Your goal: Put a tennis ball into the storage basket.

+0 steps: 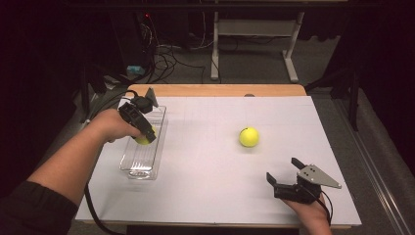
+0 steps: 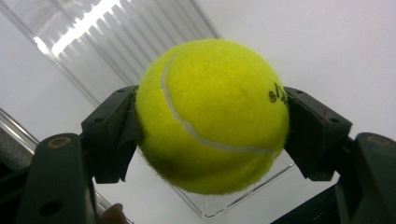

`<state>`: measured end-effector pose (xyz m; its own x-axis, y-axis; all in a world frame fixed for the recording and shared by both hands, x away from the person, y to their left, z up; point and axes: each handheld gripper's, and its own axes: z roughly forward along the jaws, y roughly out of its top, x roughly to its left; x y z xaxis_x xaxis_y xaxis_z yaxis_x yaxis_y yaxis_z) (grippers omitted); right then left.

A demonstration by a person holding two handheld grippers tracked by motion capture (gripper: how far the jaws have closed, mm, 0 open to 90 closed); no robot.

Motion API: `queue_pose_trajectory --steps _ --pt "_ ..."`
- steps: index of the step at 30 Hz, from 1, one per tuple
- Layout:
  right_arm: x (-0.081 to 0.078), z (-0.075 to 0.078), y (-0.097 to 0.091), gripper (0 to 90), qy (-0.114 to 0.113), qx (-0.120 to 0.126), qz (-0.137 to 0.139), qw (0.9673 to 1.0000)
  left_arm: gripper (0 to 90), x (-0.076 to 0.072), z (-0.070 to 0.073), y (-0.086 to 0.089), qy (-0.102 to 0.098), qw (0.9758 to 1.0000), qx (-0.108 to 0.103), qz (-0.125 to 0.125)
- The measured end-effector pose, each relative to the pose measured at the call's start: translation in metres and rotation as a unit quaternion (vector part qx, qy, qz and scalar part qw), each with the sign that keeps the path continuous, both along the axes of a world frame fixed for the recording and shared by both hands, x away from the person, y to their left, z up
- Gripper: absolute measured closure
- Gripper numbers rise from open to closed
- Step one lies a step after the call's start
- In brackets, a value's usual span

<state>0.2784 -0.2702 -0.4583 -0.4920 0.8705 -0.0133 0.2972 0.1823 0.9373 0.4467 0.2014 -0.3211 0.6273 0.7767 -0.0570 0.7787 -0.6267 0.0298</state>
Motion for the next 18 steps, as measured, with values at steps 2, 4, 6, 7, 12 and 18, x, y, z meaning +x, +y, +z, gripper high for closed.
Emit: queue_pose_trajectory --steps 2,4,6,7,12,18 --pt "0.0 0.0 0.0 0.4 0.001 0.0 -0.001 1.0 26.8 0.001 0.0 0.004 0.001 1.0 0.003 0.004" --pt "0.0 0.0 0.0 0.4 0.001 0.0 -0.001 1.0 26.9 0.002 0.0 0.007 0.002 1.0 0.003 0.007" --pt "0.0 -0.001 0.0 0.4 0.001 -0.001 -0.001 1.0 26.9 0.003 0.001 0.009 0.0 0.9999 0.004 0.011" --pt "0.0 -0.001 0.0 0.4 0.001 -0.001 -0.001 1.0 26.8 0.003 0.001 0.01 0.001 0.9999 0.004 0.012" --pt "0.0 -0.001 0.0 0.4 0.001 0.0 -0.001 1.0 26.9 0.006 0.001 0.017 0.0 0.9998 0.005 0.022" --pt "0.0 -0.001 0.0 0.5 0.001 0.0 0.0 1.0 26.8 0.01 0.001 0.026 0.001 0.9993 0.004 0.038"
